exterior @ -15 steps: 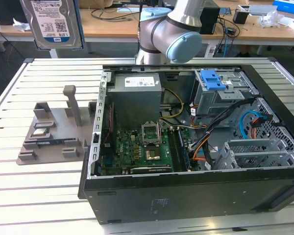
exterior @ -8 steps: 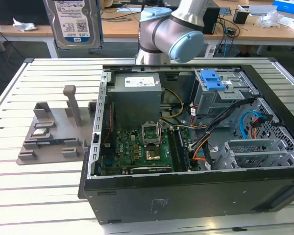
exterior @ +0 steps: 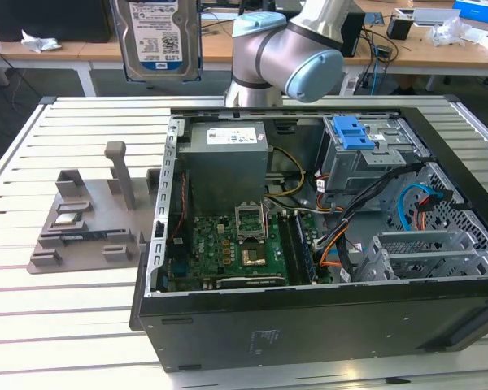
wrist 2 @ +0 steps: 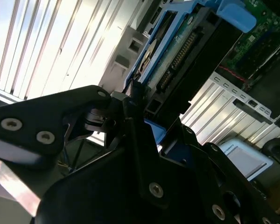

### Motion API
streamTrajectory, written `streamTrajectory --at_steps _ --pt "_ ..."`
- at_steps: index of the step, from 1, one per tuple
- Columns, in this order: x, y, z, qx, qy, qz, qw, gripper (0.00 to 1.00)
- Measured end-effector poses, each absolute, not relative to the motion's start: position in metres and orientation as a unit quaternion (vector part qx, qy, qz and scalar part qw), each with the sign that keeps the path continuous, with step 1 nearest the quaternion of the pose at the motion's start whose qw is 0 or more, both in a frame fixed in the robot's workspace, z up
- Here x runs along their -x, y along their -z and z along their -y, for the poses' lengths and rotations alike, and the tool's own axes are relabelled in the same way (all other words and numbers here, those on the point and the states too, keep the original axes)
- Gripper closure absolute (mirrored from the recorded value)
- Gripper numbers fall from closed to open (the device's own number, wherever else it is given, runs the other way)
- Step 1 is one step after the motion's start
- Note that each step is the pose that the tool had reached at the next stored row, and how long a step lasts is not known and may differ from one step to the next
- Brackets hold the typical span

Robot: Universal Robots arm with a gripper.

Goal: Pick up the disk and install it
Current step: 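Pick up the disk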

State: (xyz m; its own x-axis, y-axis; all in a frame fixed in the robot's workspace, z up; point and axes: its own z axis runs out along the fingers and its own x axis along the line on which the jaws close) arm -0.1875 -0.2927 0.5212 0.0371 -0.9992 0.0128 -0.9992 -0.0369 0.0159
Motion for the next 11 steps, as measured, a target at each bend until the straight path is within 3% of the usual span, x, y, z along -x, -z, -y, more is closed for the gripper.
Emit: streamTrajectory --at_steps 11 --pt "0.136 -0.521 0.293 -0.721 0.003 0.693 0.012 0.64"
